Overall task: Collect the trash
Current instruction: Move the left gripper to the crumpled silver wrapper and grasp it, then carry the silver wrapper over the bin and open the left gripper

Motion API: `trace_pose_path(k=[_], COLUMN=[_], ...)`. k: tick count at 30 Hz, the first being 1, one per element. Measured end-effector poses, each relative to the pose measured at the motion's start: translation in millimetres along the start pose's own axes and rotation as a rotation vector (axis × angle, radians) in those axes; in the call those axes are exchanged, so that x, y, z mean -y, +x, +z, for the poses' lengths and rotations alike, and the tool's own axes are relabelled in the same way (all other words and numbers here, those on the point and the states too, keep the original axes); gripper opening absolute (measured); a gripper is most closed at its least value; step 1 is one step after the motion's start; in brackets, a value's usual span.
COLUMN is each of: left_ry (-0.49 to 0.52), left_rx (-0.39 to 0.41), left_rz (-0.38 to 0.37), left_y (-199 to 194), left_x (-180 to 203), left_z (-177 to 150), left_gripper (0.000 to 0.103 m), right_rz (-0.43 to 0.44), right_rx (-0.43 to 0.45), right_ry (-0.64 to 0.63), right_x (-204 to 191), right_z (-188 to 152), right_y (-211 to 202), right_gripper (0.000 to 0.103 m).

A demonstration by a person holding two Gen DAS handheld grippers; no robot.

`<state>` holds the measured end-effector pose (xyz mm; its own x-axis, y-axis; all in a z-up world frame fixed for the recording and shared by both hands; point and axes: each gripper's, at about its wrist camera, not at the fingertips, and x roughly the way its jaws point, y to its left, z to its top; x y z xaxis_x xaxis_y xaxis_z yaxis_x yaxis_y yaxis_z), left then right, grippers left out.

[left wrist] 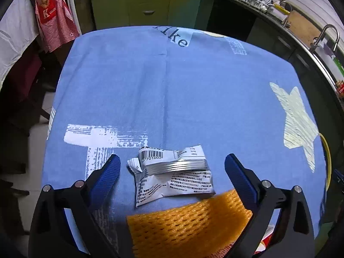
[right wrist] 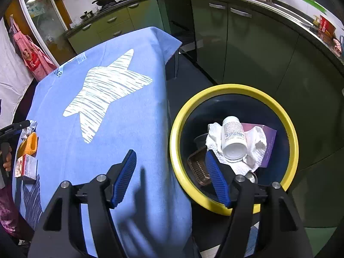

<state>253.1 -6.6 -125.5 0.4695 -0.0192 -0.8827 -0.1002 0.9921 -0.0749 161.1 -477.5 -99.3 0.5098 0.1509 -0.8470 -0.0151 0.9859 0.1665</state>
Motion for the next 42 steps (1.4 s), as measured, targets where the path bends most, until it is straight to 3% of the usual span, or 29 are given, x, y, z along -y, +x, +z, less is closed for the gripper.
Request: trace_pose_path(k=[3, 9, 13, 22, 29, 37, 42], left_ry=[0.006, 0.014, 0.035, 0.081, 0.114, 0.218, 0.360], left_rx=[-0.030, -0.037, -0.049, -0.034, 0.020, 0.083, 0.095], left_rz=[0.010, 0.026, 0.016, -0.010, -0.035, -0.112, -0.199], left_y=[6.6, 10.8, 12.8, -0.6, -35.4, -81.6, -102.0], left_x=[-0.7, -1.3, 0.6, 2.6, 7.7, 46.4, 108.5], left_z=[-0.7, -1.9, -2.7, -5.7, 2.8, 9.4, 13.7], left_gripper=[0.086, 0.081, 0.069, 0.062, 0.062, 0.062, 0.062], right_rz=[0.006, 0.018, 0.023, 0.024, 0.037, 0.032, 0.007], right_rx=[0.000, -0.005, -0.012, -0.011, 0.006, 0.041, 0.081], right_ry=[-0.004, -0.005, -0.008, -0.014, -0.021, -0.031, -0.015], right_x=[1.4, 3.4, 2.6, -1.9, -8.5, -10.9, -1.8], right_z=[-1.5, -3.2, -5.0, -5.2, -6.5, -17.9, -35.9], right_y=[2.8, 8.7, 12.4, 12.4, 7.0, -11.1, -36.7], right_gripper=[0.064, 0.065, 0.065, 0.065, 0.065, 0.065, 0.065])
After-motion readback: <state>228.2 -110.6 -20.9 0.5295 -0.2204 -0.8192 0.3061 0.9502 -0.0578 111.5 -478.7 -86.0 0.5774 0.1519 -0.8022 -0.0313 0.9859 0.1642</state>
